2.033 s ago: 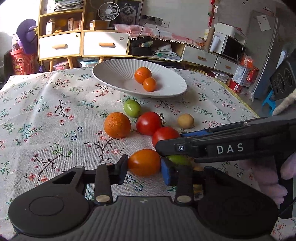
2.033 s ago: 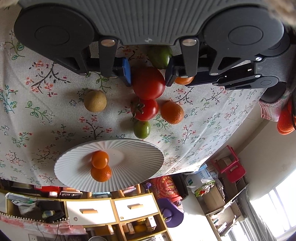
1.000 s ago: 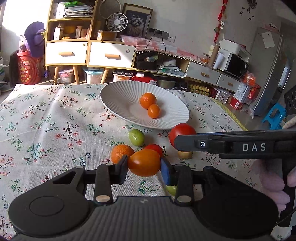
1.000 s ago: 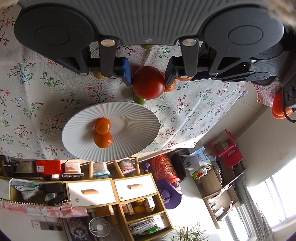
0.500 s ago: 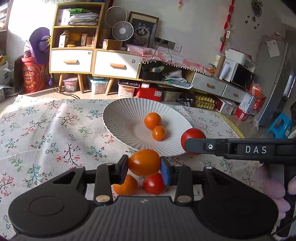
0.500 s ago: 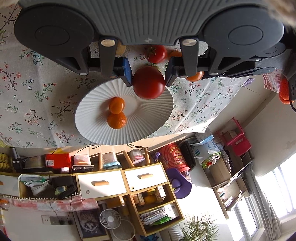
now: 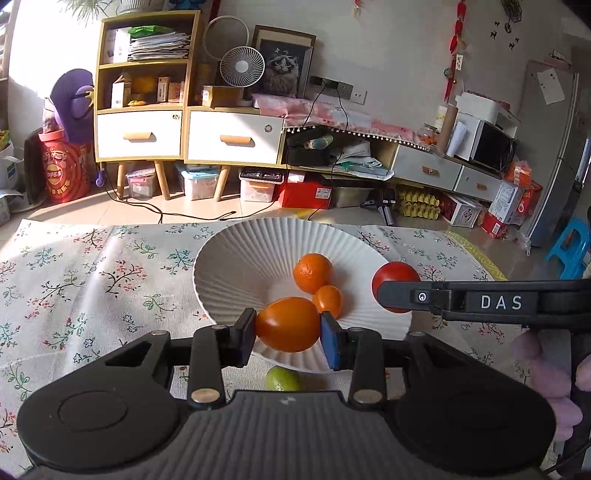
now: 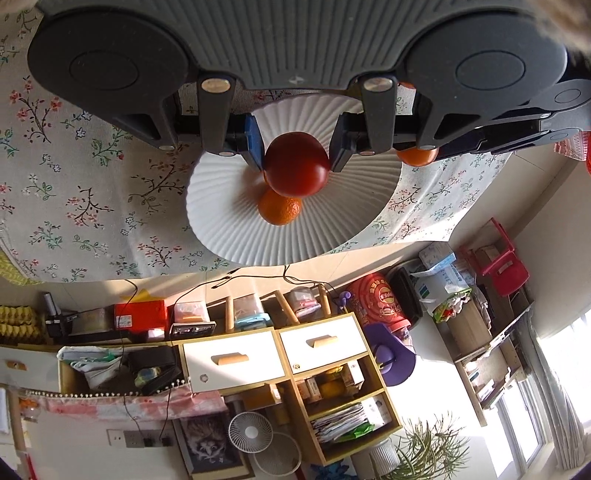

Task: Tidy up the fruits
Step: 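Lower both tomatoes into the white bowl and open both tools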

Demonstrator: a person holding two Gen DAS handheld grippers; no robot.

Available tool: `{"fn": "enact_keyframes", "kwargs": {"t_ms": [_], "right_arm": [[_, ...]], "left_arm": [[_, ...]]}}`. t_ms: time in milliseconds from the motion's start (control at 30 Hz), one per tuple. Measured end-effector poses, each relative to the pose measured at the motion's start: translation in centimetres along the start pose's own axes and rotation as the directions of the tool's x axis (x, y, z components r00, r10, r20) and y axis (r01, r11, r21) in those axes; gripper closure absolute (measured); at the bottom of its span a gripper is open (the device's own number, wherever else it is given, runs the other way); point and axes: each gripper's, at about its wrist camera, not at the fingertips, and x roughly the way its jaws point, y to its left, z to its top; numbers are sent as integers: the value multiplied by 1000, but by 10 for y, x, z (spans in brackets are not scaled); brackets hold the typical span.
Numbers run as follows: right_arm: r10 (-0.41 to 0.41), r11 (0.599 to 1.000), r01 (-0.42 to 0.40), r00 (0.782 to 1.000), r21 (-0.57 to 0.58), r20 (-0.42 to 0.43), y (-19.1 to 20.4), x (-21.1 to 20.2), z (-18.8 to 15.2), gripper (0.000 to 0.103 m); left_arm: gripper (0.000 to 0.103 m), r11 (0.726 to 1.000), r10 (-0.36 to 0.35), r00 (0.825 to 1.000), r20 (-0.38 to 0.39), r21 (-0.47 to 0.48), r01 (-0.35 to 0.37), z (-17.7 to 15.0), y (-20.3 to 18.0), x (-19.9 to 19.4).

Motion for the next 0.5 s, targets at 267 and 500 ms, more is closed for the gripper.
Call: {"fn": "enact_keyframes", "kwargs": {"t_ms": [267, 500], "right_arm": [[-66, 997, 65, 998, -29, -23, -12, 17, 6, 68], [-91, 991, 87, 995, -99, -40, -8, 26, 6, 68]], "left_arm": [[74, 998, 43, 998, -37, 47, -41, 0, 1, 30], [74, 992, 76, 996, -51, 101, -71, 4, 1, 43]]}}
